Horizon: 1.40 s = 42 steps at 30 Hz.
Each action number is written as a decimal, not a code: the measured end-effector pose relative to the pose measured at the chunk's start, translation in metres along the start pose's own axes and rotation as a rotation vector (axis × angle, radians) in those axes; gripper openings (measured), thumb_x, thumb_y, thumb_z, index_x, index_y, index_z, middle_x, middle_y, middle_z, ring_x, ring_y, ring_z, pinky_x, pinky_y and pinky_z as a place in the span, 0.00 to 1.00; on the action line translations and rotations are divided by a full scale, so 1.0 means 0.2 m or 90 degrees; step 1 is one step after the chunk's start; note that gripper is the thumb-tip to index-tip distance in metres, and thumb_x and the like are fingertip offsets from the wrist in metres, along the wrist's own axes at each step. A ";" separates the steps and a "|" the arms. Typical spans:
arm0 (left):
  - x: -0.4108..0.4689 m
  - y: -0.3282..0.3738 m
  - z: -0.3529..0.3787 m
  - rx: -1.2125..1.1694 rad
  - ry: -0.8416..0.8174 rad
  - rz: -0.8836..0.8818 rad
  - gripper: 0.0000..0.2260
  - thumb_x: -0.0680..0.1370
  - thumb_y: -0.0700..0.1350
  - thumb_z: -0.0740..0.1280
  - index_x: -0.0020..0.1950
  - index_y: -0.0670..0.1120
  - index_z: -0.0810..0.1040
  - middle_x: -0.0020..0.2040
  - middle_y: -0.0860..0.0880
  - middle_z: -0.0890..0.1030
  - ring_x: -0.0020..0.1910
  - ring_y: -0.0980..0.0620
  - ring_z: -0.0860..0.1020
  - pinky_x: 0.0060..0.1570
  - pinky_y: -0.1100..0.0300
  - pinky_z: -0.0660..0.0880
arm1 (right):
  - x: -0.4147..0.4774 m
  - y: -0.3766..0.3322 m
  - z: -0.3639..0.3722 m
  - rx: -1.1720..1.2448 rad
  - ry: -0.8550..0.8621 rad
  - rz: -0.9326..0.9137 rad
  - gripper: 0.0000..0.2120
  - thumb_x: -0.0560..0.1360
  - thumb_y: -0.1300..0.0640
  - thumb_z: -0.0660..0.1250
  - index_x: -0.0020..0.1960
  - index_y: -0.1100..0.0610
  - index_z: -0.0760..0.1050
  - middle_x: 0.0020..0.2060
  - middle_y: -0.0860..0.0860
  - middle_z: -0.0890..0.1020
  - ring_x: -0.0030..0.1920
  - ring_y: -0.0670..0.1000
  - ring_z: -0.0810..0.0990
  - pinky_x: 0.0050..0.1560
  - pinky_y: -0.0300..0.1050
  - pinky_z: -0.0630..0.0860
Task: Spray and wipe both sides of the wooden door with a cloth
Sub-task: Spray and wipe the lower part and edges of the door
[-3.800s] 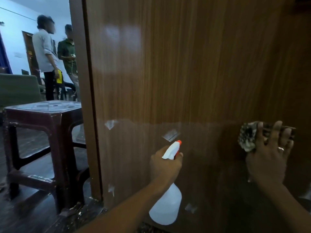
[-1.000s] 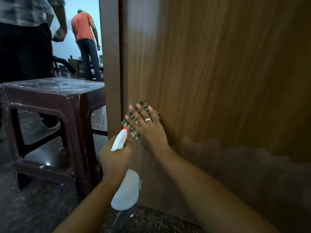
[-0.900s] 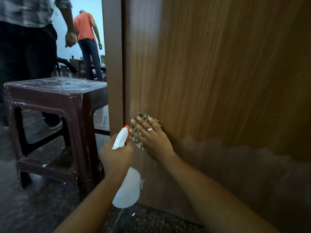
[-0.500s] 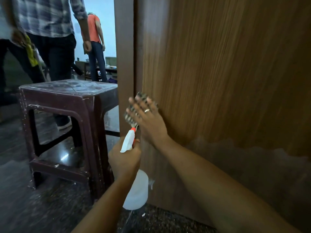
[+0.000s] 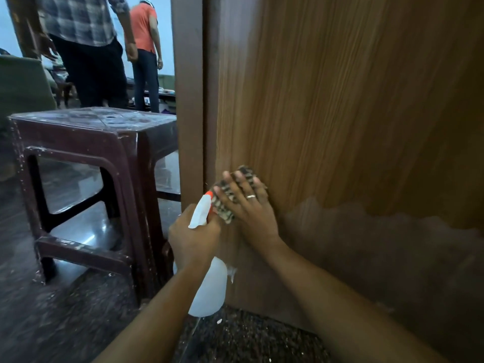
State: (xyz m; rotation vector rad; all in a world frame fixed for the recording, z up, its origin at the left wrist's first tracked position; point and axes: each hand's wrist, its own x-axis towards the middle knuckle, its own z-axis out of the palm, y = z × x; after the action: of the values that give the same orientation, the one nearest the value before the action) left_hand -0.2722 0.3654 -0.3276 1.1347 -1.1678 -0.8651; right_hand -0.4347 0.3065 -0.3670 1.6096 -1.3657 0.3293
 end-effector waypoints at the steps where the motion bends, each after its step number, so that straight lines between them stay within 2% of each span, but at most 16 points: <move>1: 0.00 0.00 0.02 -0.006 -0.001 -0.003 0.10 0.72 0.48 0.70 0.32 0.59 0.75 0.33 0.49 0.80 0.36 0.47 0.80 0.39 0.46 0.79 | 0.00 -0.03 0.03 0.000 -0.010 -0.033 0.29 0.81 0.54 0.57 0.80 0.50 0.54 0.80 0.55 0.57 0.80 0.59 0.52 0.78 0.61 0.50; 4: -0.02 0.01 0.05 -0.042 -0.015 -0.004 0.14 0.73 0.46 0.70 0.31 0.61 0.75 0.31 0.57 0.78 0.35 0.57 0.79 0.39 0.57 0.79 | -0.23 -0.06 0.13 -0.006 -0.110 -0.163 0.32 0.78 0.51 0.67 0.79 0.52 0.60 0.80 0.55 0.57 0.80 0.59 0.50 0.78 0.61 0.51; 6: -0.04 0.02 0.06 -0.036 -0.022 0.000 0.15 0.73 0.46 0.70 0.31 0.63 0.75 0.31 0.57 0.79 0.35 0.56 0.80 0.38 0.56 0.79 | -0.45 0.01 0.12 -0.042 -0.163 -0.180 0.35 0.78 0.52 0.65 0.80 0.49 0.54 0.81 0.54 0.50 0.80 0.58 0.45 0.78 0.60 0.49; 8: -0.06 0.02 0.08 -0.039 -0.024 0.014 0.11 0.72 0.47 0.69 0.33 0.62 0.76 0.32 0.52 0.80 0.34 0.50 0.81 0.39 0.48 0.80 | -0.64 0.14 0.05 -0.055 -0.139 -0.118 0.35 0.77 0.56 0.60 0.81 0.48 0.53 0.81 0.53 0.51 0.80 0.56 0.46 0.78 0.59 0.48; 10: -0.08 0.03 0.09 -0.026 -0.033 0.019 0.07 0.71 0.50 0.69 0.36 0.61 0.77 0.33 0.52 0.81 0.35 0.49 0.81 0.39 0.45 0.80 | -0.72 0.29 -0.06 -0.062 -0.090 -0.002 0.33 0.78 0.54 0.63 0.80 0.46 0.57 0.80 0.52 0.55 0.80 0.55 0.52 0.77 0.60 0.48; 14: -0.12 0.06 0.15 -0.044 -0.037 -0.016 0.12 0.70 0.49 0.71 0.33 0.66 0.77 0.35 0.52 0.82 0.37 0.48 0.82 0.40 0.46 0.82 | -0.54 0.39 -0.16 -0.057 -0.019 0.177 0.33 0.78 0.48 0.66 0.80 0.47 0.58 0.79 0.56 0.54 0.79 0.61 0.55 0.77 0.64 0.49; 16: -0.15 0.07 0.19 -0.041 -0.052 -0.014 0.13 0.70 0.48 0.72 0.33 0.66 0.76 0.36 0.52 0.82 0.37 0.48 0.82 0.40 0.46 0.82 | -0.45 0.35 -0.12 -0.038 -0.020 0.141 0.34 0.78 0.48 0.67 0.80 0.46 0.57 0.80 0.56 0.53 0.79 0.61 0.52 0.77 0.65 0.47; 19: -0.19 0.08 0.24 -0.030 -0.077 0.002 0.15 0.71 0.45 0.72 0.33 0.66 0.75 0.34 0.55 0.82 0.37 0.50 0.82 0.40 0.50 0.82 | -0.56 0.31 -0.03 -0.053 -0.082 -0.018 0.38 0.76 0.49 0.69 0.81 0.47 0.55 0.81 0.55 0.51 0.80 0.59 0.48 0.78 0.63 0.47; 22: -0.21 0.08 0.25 -0.027 -0.110 0.014 0.13 0.73 0.44 0.71 0.41 0.64 0.77 0.36 0.53 0.82 0.35 0.48 0.82 0.38 0.53 0.81 | -0.83 0.34 -0.06 -0.063 -0.169 -0.079 0.38 0.77 0.49 0.65 0.81 0.47 0.50 0.81 0.53 0.48 0.80 0.57 0.46 0.77 0.61 0.48; 25: -0.22 0.07 0.26 -0.023 -0.129 0.001 0.13 0.73 0.45 0.72 0.57 0.54 0.80 0.42 0.52 0.83 0.36 0.49 0.82 0.33 0.59 0.79 | -0.97 0.48 -0.19 -0.072 -0.157 0.065 0.35 0.76 0.49 0.62 0.81 0.44 0.53 0.80 0.53 0.52 0.80 0.57 0.51 0.77 0.62 0.49; 27: -0.22 0.06 0.27 -0.006 -0.130 -0.011 0.17 0.72 0.47 0.74 0.61 0.50 0.78 0.47 0.50 0.83 0.40 0.48 0.83 0.36 0.59 0.80 | -0.95 0.60 -0.29 -0.084 -0.125 0.202 0.32 0.77 0.48 0.58 0.80 0.45 0.56 0.80 0.55 0.54 0.79 0.61 0.54 0.76 0.64 0.48; 30: -0.22 0.03 0.30 0.009 -0.143 -0.025 0.20 0.71 0.49 0.75 0.62 0.50 0.77 0.51 0.49 0.82 0.44 0.46 0.83 0.40 0.55 0.81 | -0.77 0.67 -0.37 -0.075 -0.059 0.326 0.33 0.76 0.53 0.58 0.81 0.48 0.55 0.80 0.59 0.50 0.79 0.64 0.47 0.76 0.65 0.43; 32: -0.22 0.02 0.32 0.021 -0.155 -0.031 0.21 0.70 0.49 0.75 0.61 0.50 0.77 0.50 0.49 0.83 0.41 0.47 0.83 0.39 0.56 0.81 | -0.71 0.66 -0.35 -0.073 -0.040 0.295 0.34 0.77 0.55 0.60 0.81 0.48 0.54 0.80 0.58 0.48 0.79 0.64 0.44 0.76 0.66 0.41; 37: -0.23 0.02 0.36 0.031 -0.177 -0.022 0.20 0.71 0.49 0.75 0.61 0.48 0.78 0.45 0.48 0.84 0.34 0.49 0.82 0.29 0.61 0.77 | -1.01 0.69 -0.24 -0.083 -0.122 0.009 0.35 0.78 0.54 0.64 0.81 0.45 0.53 0.80 0.53 0.50 0.80 0.58 0.51 0.77 0.62 0.48; 39: -0.23 0.03 0.36 0.037 -0.188 -0.006 0.21 0.71 0.49 0.75 0.62 0.47 0.77 0.46 0.47 0.83 0.35 0.48 0.83 0.30 0.60 0.77 | -1.21 0.72 -0.27 -0.090 -0.160 0.064 0.37 0.77 0.52 0.67 0.81 0.44 0.52 0.81 0.52 0.50 0.79 0.58 0.55 0.77 0.62 0.51; 42: -0.24 0.06 0.34 0.043 -0.185 0.018 0.20 0.72 0.48 0.74 0.62 0.47 0.78 0.44 0.47 0.84 0.34 0.48 0.82 0.31 0.59 0.77 | -1.36 0.81 -0.37 -0.087 -0.177 0.257 0.44 0.71 0.51 0.73 0.80 0.44 0.53 0.80 0.56 0.52 0.79 0.63 0.54 0.76 0.65 0.52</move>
State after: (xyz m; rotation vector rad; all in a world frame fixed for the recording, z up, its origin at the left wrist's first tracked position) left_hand -0.3483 0.3985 -0.3265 1.0679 -1.4575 -0.9989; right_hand -0.6400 0.5456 -0.4466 1.2933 -1.8900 0.2478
